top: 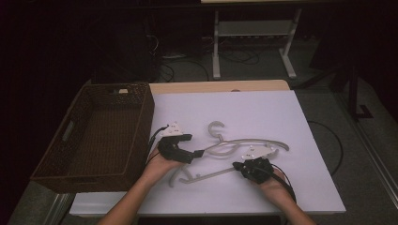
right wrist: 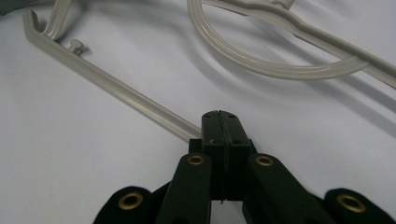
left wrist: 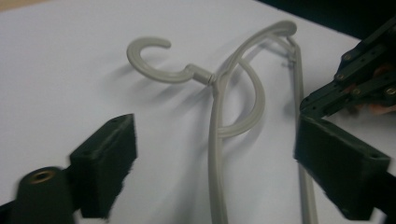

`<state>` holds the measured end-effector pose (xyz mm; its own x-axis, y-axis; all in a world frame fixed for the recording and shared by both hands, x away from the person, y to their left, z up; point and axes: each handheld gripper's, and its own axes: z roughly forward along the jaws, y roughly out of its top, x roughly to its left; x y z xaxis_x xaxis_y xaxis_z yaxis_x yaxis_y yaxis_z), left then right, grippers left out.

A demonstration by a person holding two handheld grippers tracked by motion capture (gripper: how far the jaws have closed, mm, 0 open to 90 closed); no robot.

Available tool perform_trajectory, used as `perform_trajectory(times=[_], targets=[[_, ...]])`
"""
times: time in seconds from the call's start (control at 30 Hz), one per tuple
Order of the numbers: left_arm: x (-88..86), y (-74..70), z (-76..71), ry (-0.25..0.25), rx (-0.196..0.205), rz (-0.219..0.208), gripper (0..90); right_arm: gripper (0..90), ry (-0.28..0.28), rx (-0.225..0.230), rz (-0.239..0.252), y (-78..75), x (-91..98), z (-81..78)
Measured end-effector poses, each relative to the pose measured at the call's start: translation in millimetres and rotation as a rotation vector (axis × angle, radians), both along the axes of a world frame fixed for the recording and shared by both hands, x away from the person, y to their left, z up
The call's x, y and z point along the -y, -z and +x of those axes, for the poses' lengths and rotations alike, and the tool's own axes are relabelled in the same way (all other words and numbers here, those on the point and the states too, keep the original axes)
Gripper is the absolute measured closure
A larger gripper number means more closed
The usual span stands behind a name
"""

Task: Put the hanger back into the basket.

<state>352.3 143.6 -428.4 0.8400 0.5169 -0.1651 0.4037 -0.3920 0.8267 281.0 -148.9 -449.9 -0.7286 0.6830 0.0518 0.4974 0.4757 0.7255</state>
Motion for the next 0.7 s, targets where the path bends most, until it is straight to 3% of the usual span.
perform_trajectory(times=[0.2,0.23,0.4,0.53,0.7], targets=[[11.6,8.4,5.1,0.01,-0.02,0.089,19.0,89.6,0.0,0.002,0.002,0.3,0.1,0.1],[15.4,12.1,6.0,0.025,-0.029,0.12,25.3,89.6,0.0,0.002,0.004,0.4,0.2,0.1],[21.6,15.1,5.9,0.045,-0.026,0.17,34.0,89.6,-0.004,0.007,0.002,0.7,0.4,0.4],[25.5,16.5,8.1,0.054,-0.03,0.185,46.6,89.6,-0.006,0.01,0.001,0.8,0.4,0.4],[30.2,18.4,7.4,0.076,-0.017,0.232,53.5,89.7,-0.006,0.008,0.003,0.8,0.6,0.3]])
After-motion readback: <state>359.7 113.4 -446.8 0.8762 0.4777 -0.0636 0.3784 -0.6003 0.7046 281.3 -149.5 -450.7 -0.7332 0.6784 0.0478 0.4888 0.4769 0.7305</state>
